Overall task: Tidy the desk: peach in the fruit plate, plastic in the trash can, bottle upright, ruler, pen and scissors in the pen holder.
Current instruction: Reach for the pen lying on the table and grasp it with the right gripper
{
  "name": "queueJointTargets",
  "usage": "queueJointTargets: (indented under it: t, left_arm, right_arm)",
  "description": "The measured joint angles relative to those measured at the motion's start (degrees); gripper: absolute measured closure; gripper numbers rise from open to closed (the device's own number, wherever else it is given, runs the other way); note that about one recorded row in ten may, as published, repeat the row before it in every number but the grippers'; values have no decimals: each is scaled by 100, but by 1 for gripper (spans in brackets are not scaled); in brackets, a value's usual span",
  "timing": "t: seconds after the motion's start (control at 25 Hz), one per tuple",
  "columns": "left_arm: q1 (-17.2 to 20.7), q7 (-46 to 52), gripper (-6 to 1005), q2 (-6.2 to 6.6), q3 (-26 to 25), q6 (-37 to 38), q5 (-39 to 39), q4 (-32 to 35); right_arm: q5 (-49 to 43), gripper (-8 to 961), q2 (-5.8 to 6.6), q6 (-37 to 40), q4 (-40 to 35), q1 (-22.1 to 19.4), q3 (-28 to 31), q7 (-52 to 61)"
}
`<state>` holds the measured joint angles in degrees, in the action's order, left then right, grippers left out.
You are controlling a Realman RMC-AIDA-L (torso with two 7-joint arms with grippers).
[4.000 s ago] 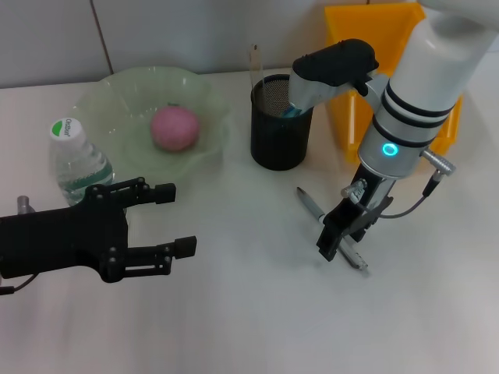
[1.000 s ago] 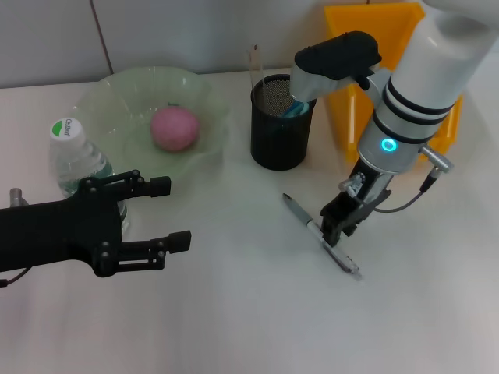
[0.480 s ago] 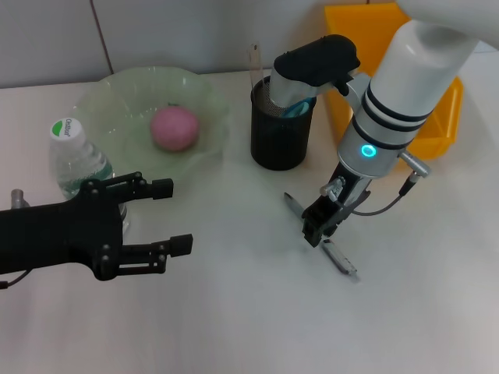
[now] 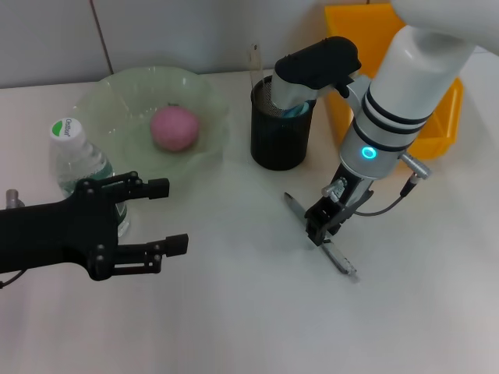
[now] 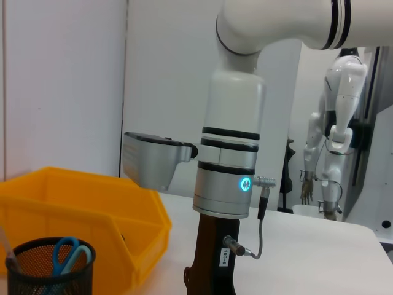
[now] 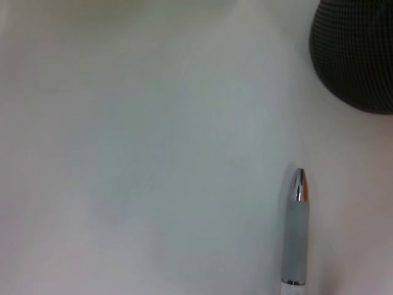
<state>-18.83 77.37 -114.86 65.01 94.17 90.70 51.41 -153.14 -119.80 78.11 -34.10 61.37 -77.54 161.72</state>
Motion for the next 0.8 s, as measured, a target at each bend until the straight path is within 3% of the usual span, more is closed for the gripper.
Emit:
queueJointTargets:
  t: [0.52, 0.8]
  left_arm:
    - [20, -12, 170, 8, -33, 60, 0, 0]
    - [9, -11, 170, 8, -77, 79, 0, 0]
  right_arm:
    - [42, 679, -8, -172, 193, 63, -71, 1]
    - [48, 808, -8, -146, 186, 63, -65, -24]
